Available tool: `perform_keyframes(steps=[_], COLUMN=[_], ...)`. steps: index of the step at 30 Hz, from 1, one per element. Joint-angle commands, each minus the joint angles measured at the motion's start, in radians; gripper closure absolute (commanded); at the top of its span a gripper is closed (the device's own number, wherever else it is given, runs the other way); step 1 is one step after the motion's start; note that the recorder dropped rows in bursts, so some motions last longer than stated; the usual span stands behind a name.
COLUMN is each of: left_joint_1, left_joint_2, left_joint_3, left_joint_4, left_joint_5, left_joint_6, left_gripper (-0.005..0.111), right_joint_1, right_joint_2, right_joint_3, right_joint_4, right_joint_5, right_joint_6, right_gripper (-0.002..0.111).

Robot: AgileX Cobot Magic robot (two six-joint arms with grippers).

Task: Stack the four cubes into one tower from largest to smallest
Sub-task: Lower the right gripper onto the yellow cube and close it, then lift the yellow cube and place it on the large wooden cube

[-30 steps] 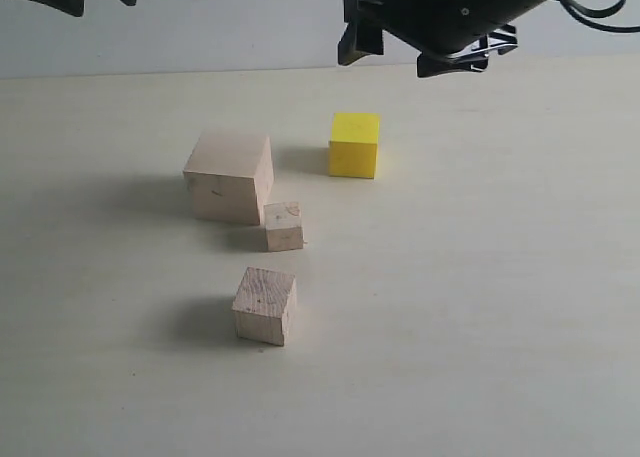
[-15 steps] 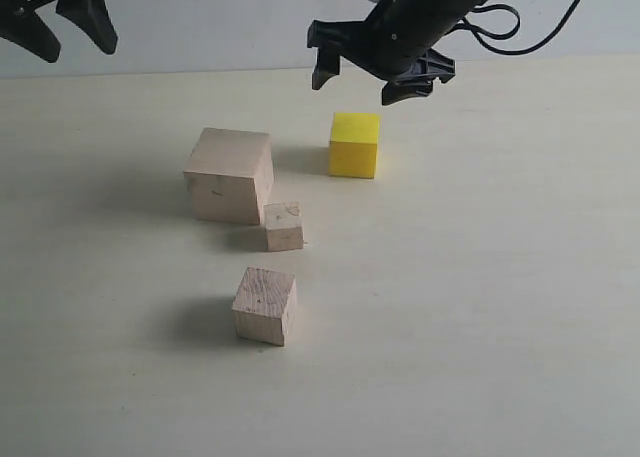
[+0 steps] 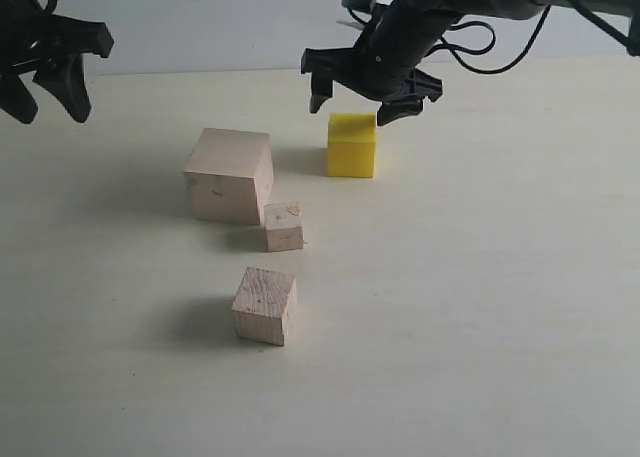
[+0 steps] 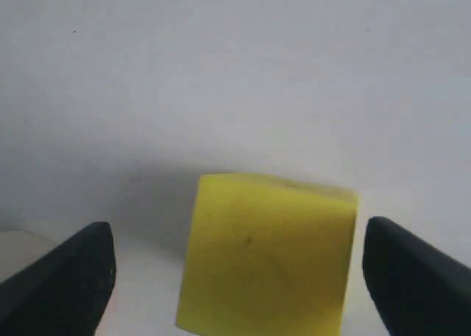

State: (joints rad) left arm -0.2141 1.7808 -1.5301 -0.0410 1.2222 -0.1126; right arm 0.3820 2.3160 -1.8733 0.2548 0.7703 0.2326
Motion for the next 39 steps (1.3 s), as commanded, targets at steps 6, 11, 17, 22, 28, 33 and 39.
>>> perform_keyframes(steps=[6,11,17,22,28,33,39], left_joint_1=[0.003,0.003,0.003,0.003,0.003,0.003,0.005], left_joint_2=[-0.012,-0.012,-0.012,-0.012,-0.012,-0.012,-0.012], left_joint_3=[0.019,0.019,0.019,0.019,0.019,0.019,0.019], left_joint_4=[0.007,0.007,0.007,0.007,0.003,0.003,0.003], left_joint_5=[-0.001,-0.001,-0.001,-0.001,-0.009,-0.024,-0.03], left_joint_6=[-0.001,0.004,0.004,0.0,-0.007,-0.003,0.002], left_gripper=[0.073,0.073,0.073,0.073,0.073,0.073,0.073], right_joint_1=[0.002,0.002,0.002,0.002,0.027,0.15,0.269], right_joint_2=[0.029,0.029,-0.011,-0.085,-0.174,-0.193,-0.201], right_joint_3=[-0.01,-0.01,-0.01,-0.01,-0.01,0.001,0.001], right_joint_4=[-0.054,-0.054,-0.054,-0.054,-0.026,-0.024,-0.026], right_joint_5=[0.021,0.023,0.067,0.145,0.274,0.242,0.089], right_joint_6=[0.032,0.032,0.02,-0.047,-0.034,0.045,0.18], right_gripper=[0.024,0.043,0.089,0.108,0.108,0.108,0.108])
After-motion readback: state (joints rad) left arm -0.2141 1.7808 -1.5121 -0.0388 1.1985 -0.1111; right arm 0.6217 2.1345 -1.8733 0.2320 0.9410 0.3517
